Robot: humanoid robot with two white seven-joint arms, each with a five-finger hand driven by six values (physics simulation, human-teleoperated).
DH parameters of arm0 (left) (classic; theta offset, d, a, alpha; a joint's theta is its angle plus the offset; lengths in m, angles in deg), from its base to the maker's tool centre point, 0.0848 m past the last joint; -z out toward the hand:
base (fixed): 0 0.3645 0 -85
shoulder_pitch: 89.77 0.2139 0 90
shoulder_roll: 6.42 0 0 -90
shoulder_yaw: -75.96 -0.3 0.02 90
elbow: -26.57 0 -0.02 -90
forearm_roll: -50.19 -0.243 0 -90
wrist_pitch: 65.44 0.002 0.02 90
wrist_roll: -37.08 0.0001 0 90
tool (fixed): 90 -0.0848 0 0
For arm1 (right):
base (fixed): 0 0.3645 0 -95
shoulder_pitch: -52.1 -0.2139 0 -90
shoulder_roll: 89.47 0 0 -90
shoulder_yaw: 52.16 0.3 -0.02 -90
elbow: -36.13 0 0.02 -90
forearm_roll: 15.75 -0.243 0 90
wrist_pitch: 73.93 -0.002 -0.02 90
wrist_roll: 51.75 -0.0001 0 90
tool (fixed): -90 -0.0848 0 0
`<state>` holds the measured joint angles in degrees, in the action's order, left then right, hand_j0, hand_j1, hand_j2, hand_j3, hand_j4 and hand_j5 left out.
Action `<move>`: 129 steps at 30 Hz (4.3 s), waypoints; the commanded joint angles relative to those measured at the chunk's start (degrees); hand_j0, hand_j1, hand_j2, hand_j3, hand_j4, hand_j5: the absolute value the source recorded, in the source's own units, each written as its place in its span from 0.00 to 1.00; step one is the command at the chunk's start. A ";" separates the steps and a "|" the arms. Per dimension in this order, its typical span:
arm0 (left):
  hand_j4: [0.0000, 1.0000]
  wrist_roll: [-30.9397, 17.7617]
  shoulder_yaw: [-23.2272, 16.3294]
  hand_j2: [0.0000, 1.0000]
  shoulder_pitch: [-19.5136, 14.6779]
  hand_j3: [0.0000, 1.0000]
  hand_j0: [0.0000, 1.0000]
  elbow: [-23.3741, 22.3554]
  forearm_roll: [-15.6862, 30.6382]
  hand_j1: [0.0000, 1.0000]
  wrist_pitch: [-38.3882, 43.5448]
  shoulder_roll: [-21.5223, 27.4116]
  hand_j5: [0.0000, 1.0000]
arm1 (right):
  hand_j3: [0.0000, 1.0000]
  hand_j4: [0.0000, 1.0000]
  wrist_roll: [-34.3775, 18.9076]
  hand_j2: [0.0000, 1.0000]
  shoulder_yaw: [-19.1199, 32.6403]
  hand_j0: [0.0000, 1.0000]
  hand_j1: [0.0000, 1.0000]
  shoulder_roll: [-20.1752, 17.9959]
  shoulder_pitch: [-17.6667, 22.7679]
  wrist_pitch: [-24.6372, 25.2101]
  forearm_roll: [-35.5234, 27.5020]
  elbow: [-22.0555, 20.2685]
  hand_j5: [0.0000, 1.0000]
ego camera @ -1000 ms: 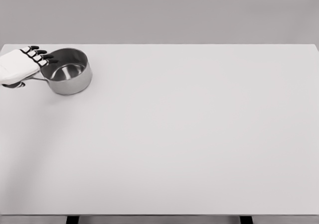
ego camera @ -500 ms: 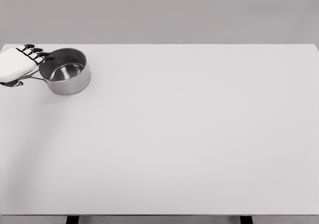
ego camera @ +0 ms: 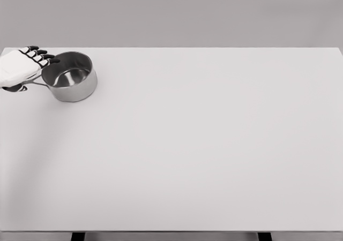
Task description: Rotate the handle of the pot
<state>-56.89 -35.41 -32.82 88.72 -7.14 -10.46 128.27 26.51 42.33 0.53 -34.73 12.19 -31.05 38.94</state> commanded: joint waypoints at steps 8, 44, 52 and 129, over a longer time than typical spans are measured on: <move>1.00 0.01 0.10 1.00 -1.06 1.00 1.00 -3.52 0.29 1.00 0.02 -0.56 1.00 | 1.00 1.00 -0.04 1.00 0.00 1.00 1.00 0.00 0.00 -0.07 0.01 0.00 1.00; 1.00 0.01 0.54 1.00 -7.47 1.00 1.00 -15.91 0.29 1.00 0.02 -5.84 1.00 | 1.00 1.00 0.05 1.00 0.00 1.00 1.00 0.00 0.00 0.01 0.01 0.00 1.00; 1.00 0.01 0.54 1.00 -8.44 1.00 1.00 -17.67 0.29 1.00 0.02 -5.92 1.00 | 1.00 1.00 -0.04 1.00 0.00 1.00 1.00 0.00 0.00 -0.07 0.01 0.00 1.00; 1.00 0.10 11.17 1.00 2.81 1.00 1.00 0.87 18.74 1.00 0.02 3.31 1.00 | 1.00 1.00 -0.04 1.00 0.00 1.00 1.00 0.00 0.00 0.01 0.01 0.00 1.00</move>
<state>-56.78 -27.95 -28.75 85.11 10.51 -10.43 130.87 26.49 42.33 0.53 -34.73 12.18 -31.05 38.95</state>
